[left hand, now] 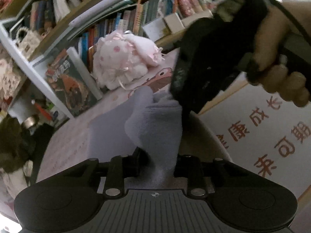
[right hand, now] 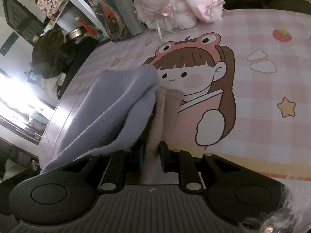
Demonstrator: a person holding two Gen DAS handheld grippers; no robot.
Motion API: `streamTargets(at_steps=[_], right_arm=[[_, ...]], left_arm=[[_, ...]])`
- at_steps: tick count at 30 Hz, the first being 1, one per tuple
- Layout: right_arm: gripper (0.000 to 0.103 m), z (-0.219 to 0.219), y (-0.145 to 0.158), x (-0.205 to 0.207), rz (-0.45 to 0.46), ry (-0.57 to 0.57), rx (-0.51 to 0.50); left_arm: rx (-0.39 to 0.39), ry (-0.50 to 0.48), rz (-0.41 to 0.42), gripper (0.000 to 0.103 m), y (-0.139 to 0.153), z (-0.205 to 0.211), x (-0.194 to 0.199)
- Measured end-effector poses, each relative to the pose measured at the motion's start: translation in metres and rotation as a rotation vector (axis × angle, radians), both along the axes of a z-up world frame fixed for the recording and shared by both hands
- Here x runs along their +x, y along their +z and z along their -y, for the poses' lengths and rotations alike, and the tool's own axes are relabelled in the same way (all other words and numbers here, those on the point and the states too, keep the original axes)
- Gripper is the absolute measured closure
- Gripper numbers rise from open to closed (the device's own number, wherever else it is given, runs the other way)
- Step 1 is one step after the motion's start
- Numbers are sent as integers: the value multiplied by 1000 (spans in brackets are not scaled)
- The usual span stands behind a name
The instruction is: Fold clothes
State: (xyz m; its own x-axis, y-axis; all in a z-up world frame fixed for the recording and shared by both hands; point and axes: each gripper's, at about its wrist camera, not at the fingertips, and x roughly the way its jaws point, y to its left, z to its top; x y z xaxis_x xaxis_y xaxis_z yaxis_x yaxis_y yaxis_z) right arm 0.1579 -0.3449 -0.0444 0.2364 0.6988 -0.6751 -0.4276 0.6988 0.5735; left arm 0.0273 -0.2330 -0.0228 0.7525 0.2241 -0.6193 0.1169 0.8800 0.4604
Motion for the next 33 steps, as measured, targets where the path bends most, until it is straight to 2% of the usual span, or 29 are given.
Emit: streamTargets(at_steps=[4,6,8,12,14,17,20,26,30,33], right_arm=[[83,14,6,-5,-12,-14,32],[76,24,10,-8,-23,-21,61],[56,34,12,-11,-50,-30,94],[39,49,8,-15,-157,-30,201],[34,52,4,-15,-222,-31,274],[33,50,-1,-13,-307,-30,356],[28,40,-5,-9,-348,-28,397],[27,27,-15,12,-427,-122,475],[28,12,-18,31,-431,-155,450],[41,-3,-14,43,-389,-162,395]], left_arm=[[-45,39,18,74,8,-3,-2],[-43,32,25,74,10,0,-5],[-41,25,32,74,12,3,-8],[-36,11,46,74,16,9,-14],[-37,7,54,79,17,9,-15],[-40,1,65,89,18,7,-17],[-43,-5,76,94,20,6,-19],[119,-76,84,94,17,20,-32],[197,-151,55,93,6,33,-43],[208,-174,23,93,-6,39,-45]])
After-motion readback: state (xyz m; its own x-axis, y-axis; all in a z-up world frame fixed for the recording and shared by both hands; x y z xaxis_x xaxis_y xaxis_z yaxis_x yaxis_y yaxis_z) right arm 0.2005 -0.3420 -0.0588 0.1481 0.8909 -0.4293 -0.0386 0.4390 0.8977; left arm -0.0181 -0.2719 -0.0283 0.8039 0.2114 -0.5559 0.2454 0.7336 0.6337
